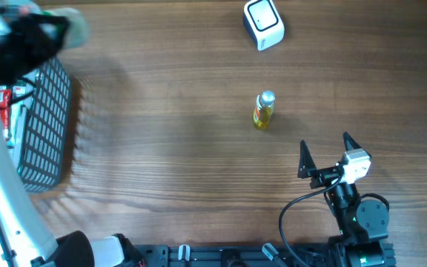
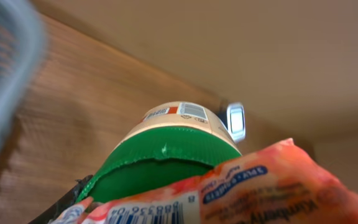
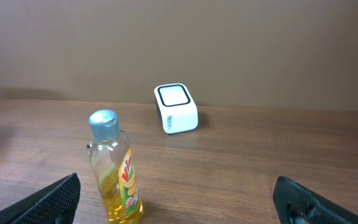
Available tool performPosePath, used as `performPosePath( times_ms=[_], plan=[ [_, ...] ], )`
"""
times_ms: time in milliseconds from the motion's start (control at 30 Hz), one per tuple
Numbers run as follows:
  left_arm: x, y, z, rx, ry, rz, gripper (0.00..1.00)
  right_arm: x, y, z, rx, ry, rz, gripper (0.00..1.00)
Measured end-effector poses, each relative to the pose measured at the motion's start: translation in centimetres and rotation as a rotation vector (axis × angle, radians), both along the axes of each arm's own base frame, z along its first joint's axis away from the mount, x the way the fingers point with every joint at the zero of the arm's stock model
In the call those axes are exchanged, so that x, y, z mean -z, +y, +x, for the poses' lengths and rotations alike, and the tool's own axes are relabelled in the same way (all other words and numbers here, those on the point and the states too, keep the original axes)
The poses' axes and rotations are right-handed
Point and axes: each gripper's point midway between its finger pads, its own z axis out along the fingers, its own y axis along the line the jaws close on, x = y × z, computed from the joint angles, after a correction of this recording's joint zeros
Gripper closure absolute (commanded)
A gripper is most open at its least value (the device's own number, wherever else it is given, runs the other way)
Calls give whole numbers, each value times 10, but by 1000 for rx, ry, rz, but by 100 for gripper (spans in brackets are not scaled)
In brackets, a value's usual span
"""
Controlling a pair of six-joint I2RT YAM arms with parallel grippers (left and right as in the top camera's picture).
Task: Scan the item barcode
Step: 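Lift the green-lidded tub out and carry it toward the scanner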
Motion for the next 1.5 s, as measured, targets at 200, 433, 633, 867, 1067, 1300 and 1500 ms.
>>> performPosePath(
  times_ms=[200, 433, 633, 867, 1067, 1300, 1500],
  plan=[
    [28, -86, -20, 356, 60, 224, 63, 0, 0, 0, 0, 0, 0, 0],
    [45, -158, -49, 745, 6, 424, 61, 0, 0, 0, 0, 0, 0, 0],
    [74, -189, -60, 930, 31, 476, 61, 0, 0, 0, 0, 0, 0, 0],
    [104, -197, -51, 959, 129, 455, 62, 0, 0, 0, 0, 0, 0, 0],
    [134, -200, -38, 843, 302, 343, 66, 0, 0, 0, 0, 0, 0, 0],
    [181, -180, -18, 354, 605, 355, 58, 0, 0, 0, 0, 0, 0, 0],
    [210, -205, -7, 89, 583, 370, 61, 0, 0, 0, 0, 0, 0, 0]
  ],
)
